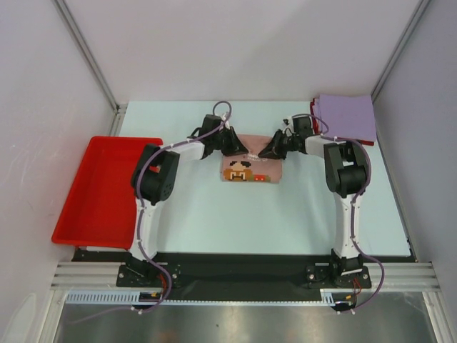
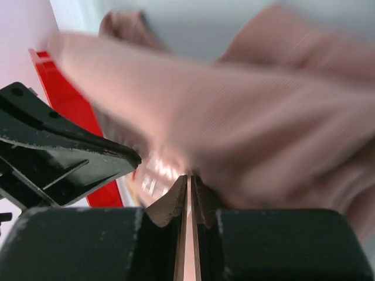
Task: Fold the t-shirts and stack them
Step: Fold the tshirt
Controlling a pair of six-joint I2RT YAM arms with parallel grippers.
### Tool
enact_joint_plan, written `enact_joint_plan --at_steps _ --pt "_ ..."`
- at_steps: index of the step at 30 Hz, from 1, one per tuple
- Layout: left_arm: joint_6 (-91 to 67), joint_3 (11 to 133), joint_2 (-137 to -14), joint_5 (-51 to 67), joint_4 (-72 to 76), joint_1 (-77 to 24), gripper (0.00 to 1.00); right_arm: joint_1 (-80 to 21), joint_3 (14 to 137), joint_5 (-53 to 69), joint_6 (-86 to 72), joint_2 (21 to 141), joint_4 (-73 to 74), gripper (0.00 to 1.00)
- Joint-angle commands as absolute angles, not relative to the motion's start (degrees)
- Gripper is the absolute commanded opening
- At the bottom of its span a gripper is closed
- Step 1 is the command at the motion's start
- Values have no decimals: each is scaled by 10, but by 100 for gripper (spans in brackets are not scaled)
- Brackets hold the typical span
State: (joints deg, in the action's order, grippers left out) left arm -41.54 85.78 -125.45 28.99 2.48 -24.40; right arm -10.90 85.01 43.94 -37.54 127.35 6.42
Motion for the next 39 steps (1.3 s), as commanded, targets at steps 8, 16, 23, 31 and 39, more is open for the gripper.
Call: enact_joint_plan --at_steps 8,16,23,31,39 --pt "-475 940 -1369 306 192 -181 9 -56 908 492 -434 1373 -134 11" --pt "-525 1027 -1445 313 212 -149 9 -41 997 465 -460 1435 -136 13" --pt "-525 1110 -1482 303 179 -137 11 -25 1129 431 -470 1499 -74 19" --pt "-381 1158 -1385 238 3 -136 14 -26 1243 397 -362 1443 132 23" --pt "-251 998 -1145 72 -237 -177 54 -14 1102 340 -259 1243 389 49"
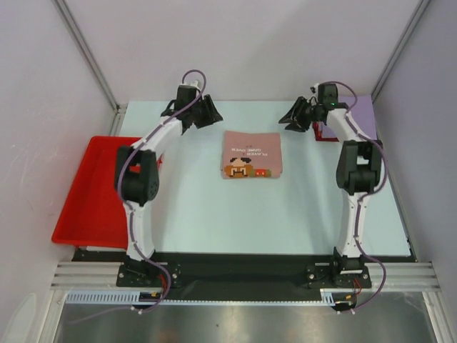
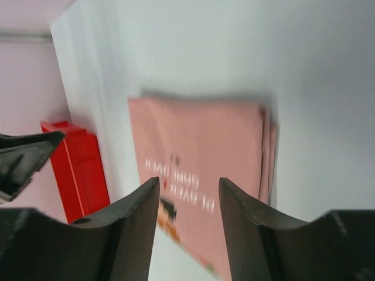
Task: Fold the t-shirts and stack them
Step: Fold the tshirt
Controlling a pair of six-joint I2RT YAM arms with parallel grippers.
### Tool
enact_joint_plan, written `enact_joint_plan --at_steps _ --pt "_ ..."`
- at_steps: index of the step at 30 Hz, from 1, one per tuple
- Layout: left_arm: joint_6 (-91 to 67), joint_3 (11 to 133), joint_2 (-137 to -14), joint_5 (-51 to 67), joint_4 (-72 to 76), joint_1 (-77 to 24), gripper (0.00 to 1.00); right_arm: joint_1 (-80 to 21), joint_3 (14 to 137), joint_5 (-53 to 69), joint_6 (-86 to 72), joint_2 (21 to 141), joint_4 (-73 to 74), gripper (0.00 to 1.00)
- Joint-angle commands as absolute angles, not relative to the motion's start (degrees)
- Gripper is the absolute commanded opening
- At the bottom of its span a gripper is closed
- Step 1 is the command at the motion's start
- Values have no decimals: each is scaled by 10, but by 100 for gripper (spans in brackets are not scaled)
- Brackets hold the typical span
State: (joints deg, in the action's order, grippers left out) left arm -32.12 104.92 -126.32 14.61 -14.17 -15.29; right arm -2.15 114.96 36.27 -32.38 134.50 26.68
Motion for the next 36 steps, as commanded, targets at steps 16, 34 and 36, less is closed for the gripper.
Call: enact_joint_plan --at_steps 16,34,36 --pt "-90 834 -1032 -315 -196 -554 74 80 792 290 -241 978 468 79" --pt "257 729 -1157 -295 127 -637 76 106 685 339 -225 903 369 81" --pt "268 729 -1176 -305 129 -642 76 108 684 344 -223 899 367 81"
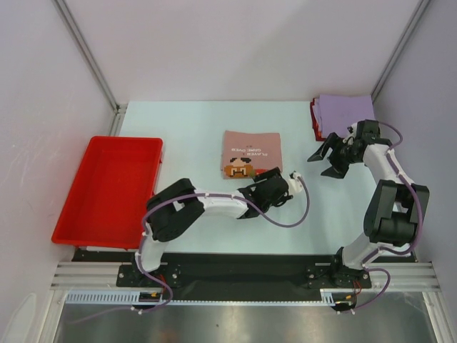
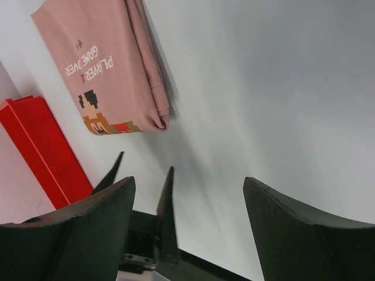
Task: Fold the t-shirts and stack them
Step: Fold the tshirt, then neatly place the folded tshirt to the corner
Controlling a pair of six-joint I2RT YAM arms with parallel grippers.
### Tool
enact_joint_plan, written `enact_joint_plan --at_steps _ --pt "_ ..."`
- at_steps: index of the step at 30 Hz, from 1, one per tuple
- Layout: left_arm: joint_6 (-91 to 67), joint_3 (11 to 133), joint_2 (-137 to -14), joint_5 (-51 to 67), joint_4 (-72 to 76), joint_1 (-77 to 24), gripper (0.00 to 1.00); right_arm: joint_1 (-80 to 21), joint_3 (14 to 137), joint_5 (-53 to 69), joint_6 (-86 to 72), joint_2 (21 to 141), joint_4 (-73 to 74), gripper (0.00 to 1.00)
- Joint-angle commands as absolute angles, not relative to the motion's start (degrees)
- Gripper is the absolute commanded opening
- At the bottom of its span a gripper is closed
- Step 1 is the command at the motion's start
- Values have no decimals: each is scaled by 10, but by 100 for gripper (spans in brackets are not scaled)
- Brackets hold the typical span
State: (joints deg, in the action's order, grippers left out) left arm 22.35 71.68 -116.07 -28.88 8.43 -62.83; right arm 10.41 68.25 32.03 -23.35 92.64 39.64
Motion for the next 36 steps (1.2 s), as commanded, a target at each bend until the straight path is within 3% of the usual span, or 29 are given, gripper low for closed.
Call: enact_joint_plan --at_steps 1,10,14,17,20,27,30,36 --pt "268 737 -1183 -308 124 -642 75 109 684 345 -223 897 366 81" --pt "296 781 -1249 -329 131 -633 75 112 659 357 -224 897 338 82" --pt "283 788 -1258 -312 123 -614 69 112 651 365 -243 909 323 82" --pt "294 790 -1263 -311 134 -605 62 112 645 377 -261 918 302 82" --pt "297 802 -1261 -297 130 -595 47 111 646 381 -267 941 298 83" --pt "283 827 -1248 -244 88 -581 9 97 642 425 -292 998 258 100" --pt "286 819 -1235 -239 91 -578 0 84 653 441 -285 1026 244 100" --pt "280 816 -1209 -245 92 -572 0 73 646 486 -328 1071 168 100"
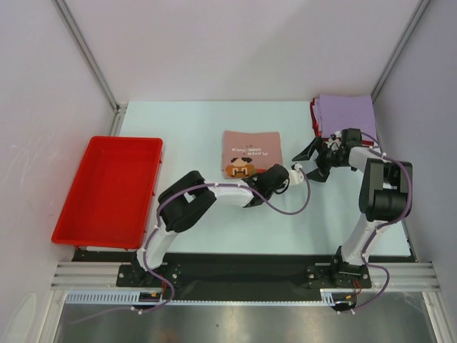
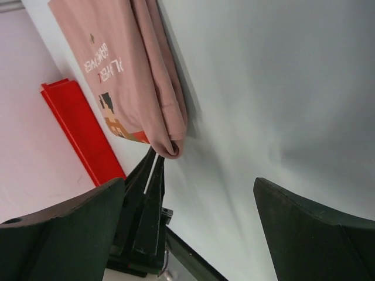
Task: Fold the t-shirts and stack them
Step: Neatly place the folded tshirt to the corner
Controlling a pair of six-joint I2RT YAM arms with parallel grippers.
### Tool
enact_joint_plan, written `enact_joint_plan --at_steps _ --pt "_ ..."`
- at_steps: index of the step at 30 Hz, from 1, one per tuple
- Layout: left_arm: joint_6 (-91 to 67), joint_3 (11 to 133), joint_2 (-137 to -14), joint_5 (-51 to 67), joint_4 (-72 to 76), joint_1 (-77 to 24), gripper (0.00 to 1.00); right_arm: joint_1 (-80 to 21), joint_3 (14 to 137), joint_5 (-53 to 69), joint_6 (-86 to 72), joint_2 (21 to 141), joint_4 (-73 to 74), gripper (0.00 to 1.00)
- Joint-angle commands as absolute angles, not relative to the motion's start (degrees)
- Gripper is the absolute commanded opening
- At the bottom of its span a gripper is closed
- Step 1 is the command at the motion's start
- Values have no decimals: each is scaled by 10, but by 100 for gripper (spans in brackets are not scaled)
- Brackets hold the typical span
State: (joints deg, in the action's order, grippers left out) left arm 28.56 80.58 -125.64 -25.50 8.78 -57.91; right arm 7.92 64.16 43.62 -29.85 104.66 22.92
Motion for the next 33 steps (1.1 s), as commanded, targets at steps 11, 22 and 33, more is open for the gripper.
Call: enact_joint_plan --at_steps 11,22,33 --pt "271 782 -1141 -222 107 -548 0 16 678 519 -412 1147 63 100" --pt "267 783 -1147 -207 105 -544 0 34 679 534 -504 1152 -35 100" --pt "262 793 -1143 -203 105 -540 0 11 795 515 -486 1214 68 100"
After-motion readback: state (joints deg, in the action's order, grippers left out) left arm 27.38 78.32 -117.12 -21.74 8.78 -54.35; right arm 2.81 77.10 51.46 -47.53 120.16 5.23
